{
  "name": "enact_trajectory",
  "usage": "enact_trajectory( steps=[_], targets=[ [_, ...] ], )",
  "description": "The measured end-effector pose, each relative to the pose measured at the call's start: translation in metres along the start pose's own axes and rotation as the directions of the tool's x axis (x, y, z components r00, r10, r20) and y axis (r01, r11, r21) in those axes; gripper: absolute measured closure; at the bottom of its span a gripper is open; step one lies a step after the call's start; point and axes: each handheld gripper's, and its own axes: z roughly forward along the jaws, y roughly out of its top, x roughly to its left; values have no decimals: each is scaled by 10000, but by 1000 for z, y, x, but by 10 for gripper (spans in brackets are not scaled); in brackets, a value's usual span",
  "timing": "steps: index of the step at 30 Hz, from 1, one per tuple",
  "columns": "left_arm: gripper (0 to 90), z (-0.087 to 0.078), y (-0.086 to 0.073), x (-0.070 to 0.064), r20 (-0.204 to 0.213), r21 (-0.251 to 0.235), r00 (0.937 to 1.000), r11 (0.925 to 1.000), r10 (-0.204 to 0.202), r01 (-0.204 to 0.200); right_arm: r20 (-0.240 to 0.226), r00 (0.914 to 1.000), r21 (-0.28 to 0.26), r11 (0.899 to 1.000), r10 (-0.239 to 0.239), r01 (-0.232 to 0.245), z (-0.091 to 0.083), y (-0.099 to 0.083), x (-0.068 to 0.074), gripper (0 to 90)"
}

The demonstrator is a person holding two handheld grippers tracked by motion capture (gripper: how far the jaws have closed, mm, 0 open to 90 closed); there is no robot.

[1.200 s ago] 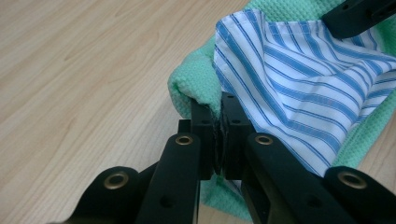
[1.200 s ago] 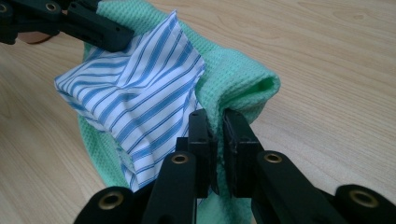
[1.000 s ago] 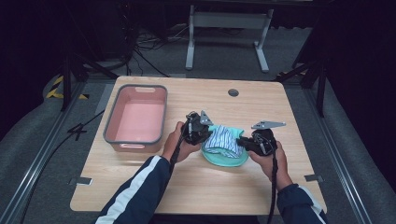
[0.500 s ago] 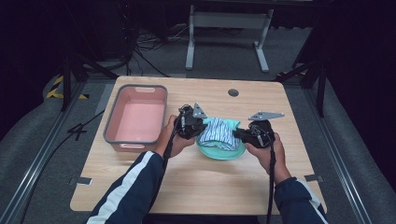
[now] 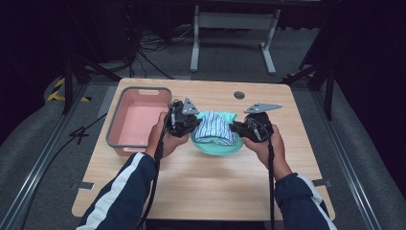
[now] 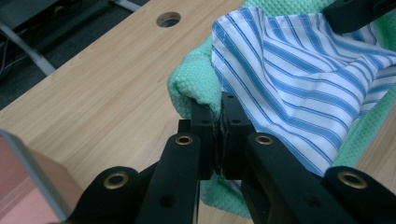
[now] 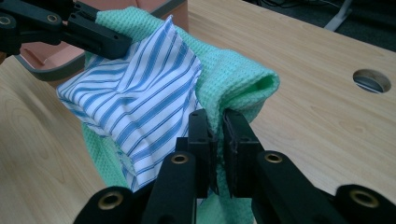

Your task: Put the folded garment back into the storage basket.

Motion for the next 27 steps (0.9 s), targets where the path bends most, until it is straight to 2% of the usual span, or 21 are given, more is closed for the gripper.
enact_trajectory(
  steps=[3, 4, 10, 12, 14, 18, 19, 27],
  targets=[
    [865, -7, -2, 4, -112, -15, 9999, 10000, -62, 62, 119, 9990, 114, 9990, -441, 439, 7, 8, 6, 823],
    [865, -11, -4, 7, -233, 41, 9997, 10000, -8, 9, 105, 9988, 141, 9988, -472, 470, 8, 10, 7, 823],
    [865, -29, -13, 24, -602, 16, 9978, 9996, -268, 270, -158, 9967, 94, 9967, -802, 803, 19, 31, 25, 823],
    [865, -35, -17, 29, -776, -1, 9959, 9989, -462, 463, -226, 9960, 101, 9962, -866, 868, 24, 37, 31, 823],
    [865, -38, -18, 33, -845, 79, 9957, 9992, -392, 400, -272, 9952, 87, 9955, -944, 946, 29, 42, 36, 823],
    [865, -51, -25, 43, -1060, 32, 9927, 9984, -566, 573, -438, 9910, 112, 9918, -1269, 1275, 42, 59, 53, 822],
    [865, -59, -28, 49, -1192, 81, 9908, 9979, -633, 647, -477, 9902, 101, 9912, -1312, 1318, 44, 62, 56, 822],
    [865, -81, -40, 66, -1617, 66, 9829, 9959, -876, 899, -830, 9857, 1, 9891, -1469, 1474, 61, 79, 75, 822]
  ],
)
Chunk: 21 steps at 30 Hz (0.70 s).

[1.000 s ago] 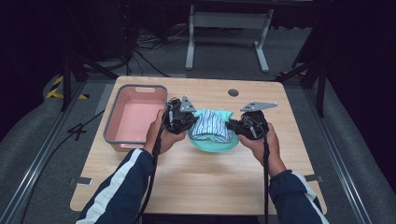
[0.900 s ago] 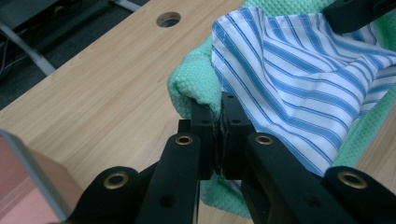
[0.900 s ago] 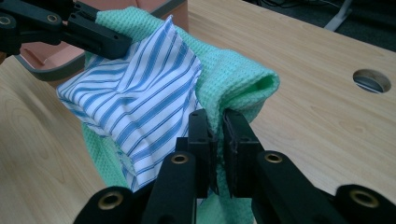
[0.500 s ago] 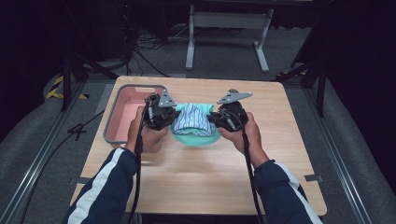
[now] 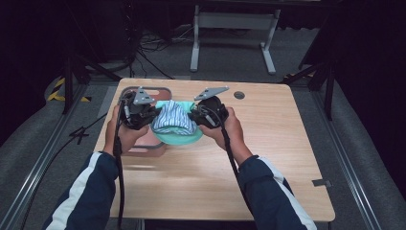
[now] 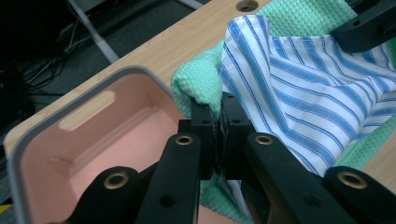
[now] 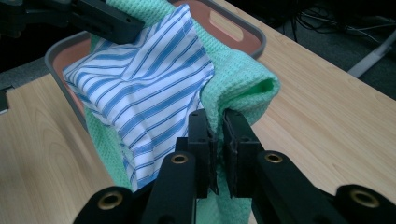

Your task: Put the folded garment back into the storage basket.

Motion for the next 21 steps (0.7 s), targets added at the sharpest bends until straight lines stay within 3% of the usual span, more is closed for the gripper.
enact_trajectory(
  steps=[4, 10, 13, 21],
  targets=[
    [865, -7, -5, 11, -264, 164, 9996, 9999, 17, -13, -156, 9999, -58, 10000, -6, 5, 16, 12, 10, 822],
    [865, -19, -11, 27, -650, 150, 9978, 9998, -102, 112, -344, 9987, -57, 9993, -379, 377, 39, 26, 31, 822],
    [865, -25, -17, 33, -715, 122, 9966, 9990, -420, 430, -474, 9979, -105, 9990, -439, 435, 47, 32, 37, 822],
    [865, -36, -35, 53, -1005, 120, 9922, 9970, -745, 760, -717, 9963, -91, 9989, -467, 462, 67, 49, 46, 822]
  ],
)
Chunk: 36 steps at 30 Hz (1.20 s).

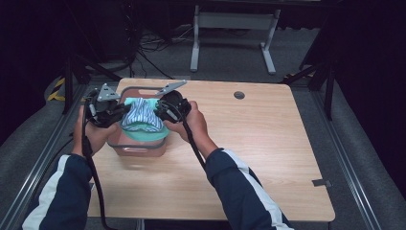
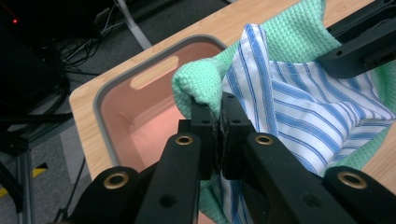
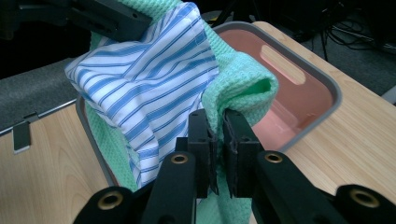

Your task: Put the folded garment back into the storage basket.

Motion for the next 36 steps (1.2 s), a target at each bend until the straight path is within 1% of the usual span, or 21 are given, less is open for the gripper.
enact_trajectory(
  steps=[2, 3, 5, 6, 7, 10, 11, 12, 14, 15, 19, 21, 24, 25, 26, 27, 29, 30, 32, 34, 36],
  targets=[
    [865, -1, -5, 5, -43, 4, 9998, 9999, -169, 169, -51, 10000, 50, 10000, -19, 19, 7, 4, 3, 822],
    [865, -1, -6, 8, -55, 48, 9999, 9999, -119, 119, -52, 10000, 84, 10000, -46, 46, 11, 5, 4, 822],
    [865, 0, -12, 12, -18, 18, 9997, 9997, -234, 234, -171, 9999, 123, 9999, -25, 27, 19, 7, 7, 822],
    [865, 0, -12, 12, -18, 18, 9997, 9997, -234, 234, -172, 9998, 173, 9998, -46, 49, 23, 7, 7, 822],
    [865, 1, -14, 13, 5, 91, 9997, 9997, -235, 235, -172, 9998, 173, 9998, -46, 49, 23, 7, 7, 822],
    [865, 7, -21, 17, -33, 183, 9993, 9991, -373, 374, -245, 9997, 281, 9996, 32, -25, 36, 7, 9, 821],
    [865, 9, -24, 18, -55, 301, 9993, 9989, -363, 365, -271, 9996, 317, 9995, 50, -41, 38, 6, 10, 821],
    [865, 12, -26, 19, -54, 272, 9990, 9986, -444, 445, -286, 9996, 381, 9993, 69, -58, 43, 5, 10, 821],
    [865, 17, -31, 20, -88, 374, 9987, 9980, -500, 503, -302, 9995, 443, 9990, 91, -77, 48, 3, 10, 820],
    [865, 19, -33, 20, -59, 456, 9988, 9977, -492, 494, -321, 9994, 505, 9987, 122, -106, 51, 2, 10, 820],
    [865, 30, -41, 17, -40, 534, 9982, 9967, -606, 607, -300, 9994, 669, 9976, 179, -159, 60, -6, 7, 820],
    [865, 37, -43, 16, -44, 631, 9984, 9964, -558, 560, -312, 9992, 790, 9967, 233, -208, 65, -11, 6, 820],
    [865, 43, -45, 14, -42, 725, 9985, 9958, -552, 554, -454, 9987, 865, 9961, 227, -187, 69, -14, 6, 819],
    [865, 45, -46, 13, -105, 769, 9989, 9959, -462, 469, -444, 9989, 945, 9955, 144, -101, 71, -15, 6, 819],
    [865, 47, -46, 12, -65, 778, 9986, 9956, -526, 530, -422, 9990, 986, 9951, 130, -88, 72, -17, 5, 819],
    [865, 48, -46, 13, -38, 861, 9988, 9951, -482, 484, -408, 9991, 1009, 9948, 152, -110, 74, -17, 5, 819],
    [865, 51, -48, 12, -56, 938, 9985, 9940, -551, 554, -351, 9992, 1060, 9943, 178, -140, 75, -19, 5, 819],
    [865, 53, -48, 12, -78, 936, 9988, 9944, -493, 498, -362, 9992, 1115, 9937, 163, -122, 77, -20, 4, 818],
    [865, 56, -49, 11, -49, 891, 9981, 9941, -619, 620, -312, 9994, 1187, 9929, 132, -94, 79, -21, 4, 817],
    [864, 59, -50, 13, -12, 1070, 9985, 9928, -547, 545, -252, 9996, 1243, 9922, 103, -71, 81, -21, 3, 816],
    [863, 62, -51, 12, 6, 1099, 9978, 9917, -668, 663, -182, 9998, 1347, 9909, 51, -26, 84, -22, 2, 814]
  ],
)
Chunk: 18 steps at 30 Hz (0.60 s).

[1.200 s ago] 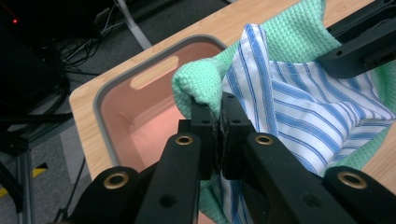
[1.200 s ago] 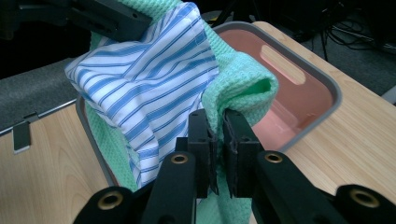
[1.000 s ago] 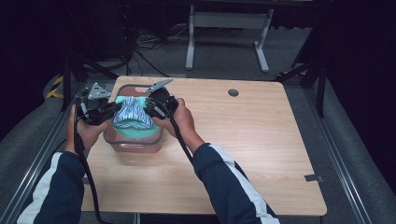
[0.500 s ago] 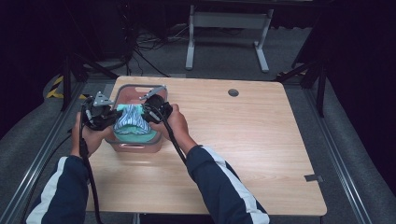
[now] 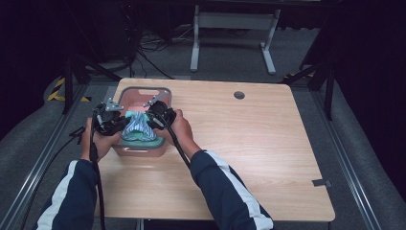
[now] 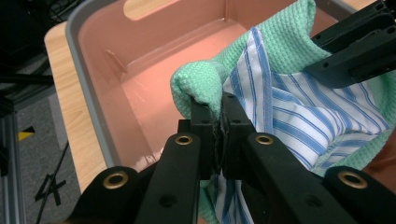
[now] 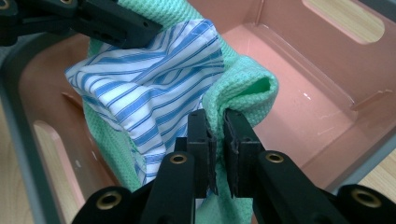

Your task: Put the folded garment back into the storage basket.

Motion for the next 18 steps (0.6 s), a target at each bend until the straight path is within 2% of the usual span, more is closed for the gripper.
enact_trajectory(
  steps=[10, 12, 18],
  targets=[
    [856, 3, 0, 1, -185, 158, 9998, 9999, 39, -36, 100, 9999, 80, 10000, 44, -45, 4, -2, -3, 798],
    [839, 3, -1, 1, -170, 142, 9998, 9998, -98, 101, 139, 9999, 108, 9999, 63, -64, 4, -2, -4, 784],
    [786, 3, -1, 2, -302, 210, 9995, 9998, -24, 31, 84, 9997, 109, 9997, 236, -237, 5, -3, -6, 752]
  ],
)
